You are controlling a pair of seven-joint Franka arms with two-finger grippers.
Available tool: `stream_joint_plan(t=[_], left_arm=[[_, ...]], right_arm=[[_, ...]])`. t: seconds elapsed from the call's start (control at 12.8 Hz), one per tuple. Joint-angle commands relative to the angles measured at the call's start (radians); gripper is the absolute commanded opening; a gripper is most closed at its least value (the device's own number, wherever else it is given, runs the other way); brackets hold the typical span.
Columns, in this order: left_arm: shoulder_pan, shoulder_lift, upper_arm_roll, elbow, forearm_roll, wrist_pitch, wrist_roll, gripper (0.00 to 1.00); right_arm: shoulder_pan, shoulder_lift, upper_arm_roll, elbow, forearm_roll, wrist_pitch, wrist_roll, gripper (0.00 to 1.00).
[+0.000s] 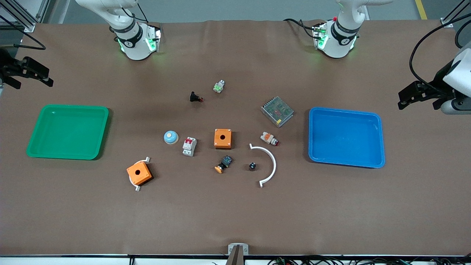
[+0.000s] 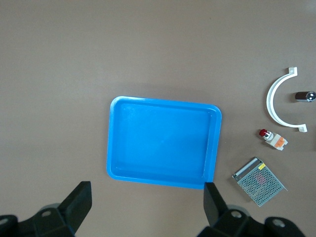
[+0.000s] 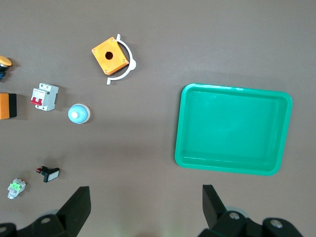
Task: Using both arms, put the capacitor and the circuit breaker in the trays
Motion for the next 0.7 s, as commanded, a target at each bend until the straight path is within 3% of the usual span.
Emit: stream_joint_plan(t=[0.0,0.31,0.62], left_arm=[[-0.004,0.010,0.005,0.021,-0.013,0.004,0.011,1.00],[-0.004,0.022,0.003,0.021,-0.030,0.009,0.009,1.00],[-0.022,0.115,-0.003,0.019,-0.076,0.015,-0.010,1.00]], right_arm=[[-0.014,0.005,0.008,0.010,-0.003,0.001,-0.016,1.00],[-0.014,0.003,0.008,0.010,-0.004,0.001,-0.016,1.00],[0.004,0.006,0.013,0.007,-0.006,0.010,-0.015,1.00]])
